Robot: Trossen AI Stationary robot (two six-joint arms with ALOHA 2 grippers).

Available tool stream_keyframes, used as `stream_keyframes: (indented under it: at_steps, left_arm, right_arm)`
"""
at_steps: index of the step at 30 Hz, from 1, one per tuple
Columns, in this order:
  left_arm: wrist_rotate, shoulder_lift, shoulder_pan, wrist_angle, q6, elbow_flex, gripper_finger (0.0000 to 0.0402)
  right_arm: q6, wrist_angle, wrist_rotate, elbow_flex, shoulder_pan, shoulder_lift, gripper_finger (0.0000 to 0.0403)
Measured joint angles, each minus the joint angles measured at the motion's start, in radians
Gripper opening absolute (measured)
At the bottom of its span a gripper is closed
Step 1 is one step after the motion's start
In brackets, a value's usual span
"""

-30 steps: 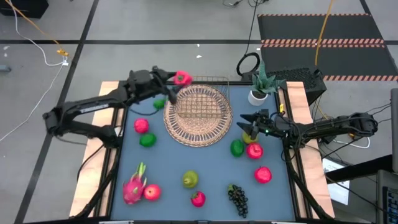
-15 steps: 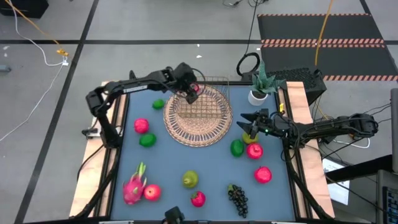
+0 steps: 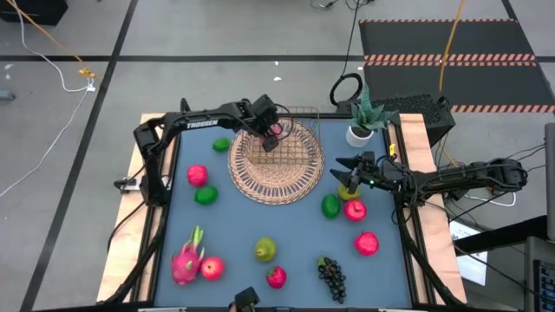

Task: Build produce basket
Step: Put the red bell pepper into the gold wire basket, then put the green lime into the gold wire basket

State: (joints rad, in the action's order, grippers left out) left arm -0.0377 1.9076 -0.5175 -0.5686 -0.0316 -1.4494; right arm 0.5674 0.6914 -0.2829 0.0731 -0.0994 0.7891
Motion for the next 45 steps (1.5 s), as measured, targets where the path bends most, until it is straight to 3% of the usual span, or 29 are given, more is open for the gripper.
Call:
stream_keyframes:
  at_steps: [4,10,15,23,32,37,40,45]
  left_arm:
    - [-0.001,-0.011,0.000,-0.007,-0.024,0.000,0.0395]
    - [-0.015,-0.123,0.010,-0.053,-0.035,0.000,0.0369]
    - [-0.114,-0.301,0.037,-0.096,-0.034,0.000,0.0350]
    - [-0.149,-0.484,0.016,-0.160,-0.040,0.071,0.0350]
    - [-0.153,-0.468,-0.196,-0.062,0.021,0.353,0.0351]
    - [-0.055,-0.469,-0.301,-0.022,0.034,0.457,0.0351]
    - [0.013,-0.467,-0.329,-0.013,0.028,0.505,0.0351]
    - [0.020,-0.468,-0.336,-0.003,0.011,0.549,0.0351]
  right_arm:
    - [0.002,0.000,0.001,0.000,0.000,0.000,0.0345]
    - [-0.011,0.006,0.001,0.000,0.000,0.000,0.0345]
    - [-0.041,0.085,0.003,0.000,-0.025,0.000,0.0345]
    - [-0.053,0.161,0.158,0.000,-0.085,0.000,0.0345]
    - [-0.026,0.154,0.158,0.000,-0.085,0.000,0.0345]
    - [-0.029,0.149,0.157,0.000,-0.085,0.000,0.0345]
    - [-0.038,0.148,0.156,0.000,-0.085,0.000,0.0345]
    - [-0.040,0.149,0.155,0.000,-0.087,0.000,0.0345]
